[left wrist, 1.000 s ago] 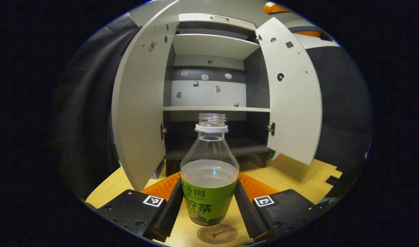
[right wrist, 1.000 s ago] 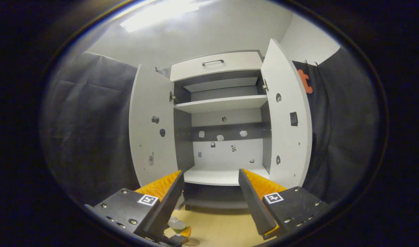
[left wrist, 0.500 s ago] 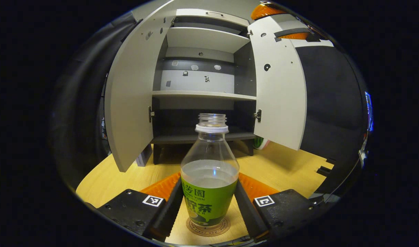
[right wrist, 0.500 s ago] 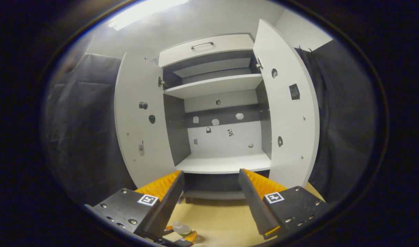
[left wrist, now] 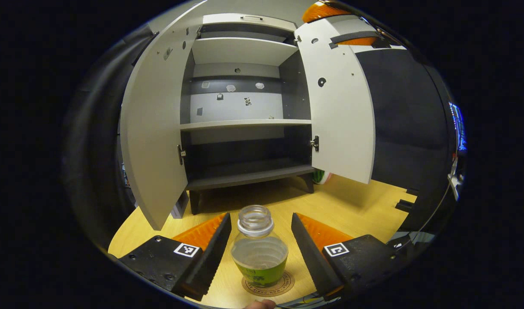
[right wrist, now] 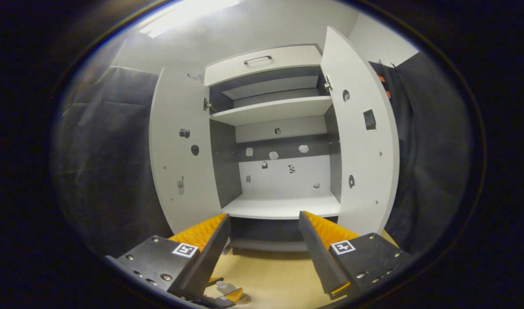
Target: Grasp the bottle in the cabinet with the left hand and place it on the coaster, then close the right door with the right hand and the left door with the left hand.
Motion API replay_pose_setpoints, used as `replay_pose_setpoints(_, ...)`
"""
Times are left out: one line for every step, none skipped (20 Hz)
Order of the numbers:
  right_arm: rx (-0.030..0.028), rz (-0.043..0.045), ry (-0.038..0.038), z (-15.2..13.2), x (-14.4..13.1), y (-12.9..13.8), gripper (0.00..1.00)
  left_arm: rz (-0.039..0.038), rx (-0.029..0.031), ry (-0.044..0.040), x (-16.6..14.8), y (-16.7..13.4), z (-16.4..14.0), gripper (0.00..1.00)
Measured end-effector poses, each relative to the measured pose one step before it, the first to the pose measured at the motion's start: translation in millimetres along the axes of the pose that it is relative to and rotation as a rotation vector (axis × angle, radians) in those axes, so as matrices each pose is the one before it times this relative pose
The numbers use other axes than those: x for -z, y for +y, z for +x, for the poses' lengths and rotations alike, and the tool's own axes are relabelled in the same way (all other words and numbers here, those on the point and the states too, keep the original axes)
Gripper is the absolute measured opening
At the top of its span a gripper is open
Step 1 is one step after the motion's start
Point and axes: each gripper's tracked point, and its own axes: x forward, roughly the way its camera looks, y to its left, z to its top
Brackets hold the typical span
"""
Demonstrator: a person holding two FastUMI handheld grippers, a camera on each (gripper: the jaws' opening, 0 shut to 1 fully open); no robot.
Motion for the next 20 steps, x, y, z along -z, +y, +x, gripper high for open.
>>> replay_pose_setpoints(0.00552,0.00362,-0.00257,-3.48,-1.49,-5.48,0.96,0.00522,0.00126,-0.00418,-7.51,0.21,-1.72,0.91)
replay_pose_setpoints(0.00503,0.00521,-0.00235,-3.97,-0.65,-5.34,0.97,0.01340,-0.00816,-0.00393,-9.23,3.09,-0.89,0.91)
replay_pose_setpoints(0.00375,0.00443,-0.00369,-3.51,-1.90,-5.65,0.97,0.00741,-0.00635,-0.00635,-10.44,2.47,-1.63,0.91)
replay_pose_setpoints(0.00747,0.00341,-0.00816,-4.33,-3.19,-7.02,0.97,0.00352,0.00052,-0.01275,-13.06,1.17,-0.49,0.91)
replay_pose_setpoints(0.00611,0.00355,-0.00995,-3.72,-3.68,-6.88,0.96,-0.00033,0.00057,-0.01324,-14.51,0.27,-1.05,0.91)
replay_pose_setpoints(0.00496,0.00431,-0.01077,-3.87,-4.01,-7.05,0.96,-0.00511,-0.00264,-0.00631,-13.91,1.72,0.27,0.91)
replay_pose_setpoints(0.00969,-0.00009,-0.00915,-3.29,-4.66,-8.04,0.96,-0.00935,0.00379,-0.00729,-14.15,-1.32,-0.86,0.91)
replay_pose_setpoints(0.01277,-0.00668,-0.01275,-3.75,-6.22,-9.67,0.97,-0.01042,0.00101,-0.01384,-17.64,-0.69,-0.85,0.91)
replay_pose_setpoints(0.01376,-0.01054,-0.01579,-2.37,-7.80,-10.08,0.97,-0.01184,-0.00070,-0.01792,-18.08,-0.28,-0.81,0.91)
replay_pose_setpoints(0.00995,-0.01030,-0.01583,-3.09,-8.28,-9.53,0.94,-0.01709,0.00647,-0.01859,-17.98,-2.91,-0.60,0.91)
replay_pose_setpoints(0.00396,-0.00873,-0.01413,-1.16,-8.87,-8.45,0.97,-0.01573,0.00478,-0.02062,-16.85,-3.87,0.41,0.91)
replay_pose_setpoints(0.00359,-0.00498,-0.01035,-3.42,-4.25,-8.25,0.96,-0.01154,-0.00282,-0.01136,-15.14,-0.71,0.14,0.90)
replay_pose_setpoints(0.01216,-0.01158,0.00565,-1.72,-1.91,-10.35,0.93,-0.01105,-0.00348,-0.01132,-12.68,-2.00,0.21,0.90)
replay_pose_setpoints(0.02709,-0.01949,0.01205,-0.52,1.40,-14.77,0.93,-0.00733,-0.00766,-0.01481,-13.81,-0.65,0.25,0.90)
replay_pose_setpoints(0.02423,-0.02105,0.01410,0.00,1.05,-12.51,0.96,-0.00630,-0.01238,-0.00928,-11.22,0.50,1.04,0.90)
replay_pose_setpoints(0.02302,-0.01577,0.01616,1.33,2.39,-10.83,0.97,-0.00676,-0.01216,-0.00791,-10.17,0.56,0.42,0.90)
replay_pose_setpoints(0.01348,-0.01131,0.00948,0.63,0.05,-9.15,0.97,-0.00791,-0.01269,-0.00325,-8.88,0.48,-0.23,0.90)
replay_pose_setpoints(0.00953,-0.01321,-0.00219,0.52,-1.63,-9.68,0.97,-0.00706,-0.01491,-0.01004,-10.30,2.73,-0.75,0.90)
replay_pose_setpoints(0.01158,-0.01210,-0.00902,1.71,-3.70,-11.69,0.97,-0.00447,-0.01384,-0.00572,-8.20,2.97,-1.31,0.89)
replay_pose_setpoints(0.01074,-0.00759,-0.01059,1.07,-2.78,-12.98,0.97,0.00586,-0.02079,-0.00345,-9.83,5.40,-1.67,0.90)
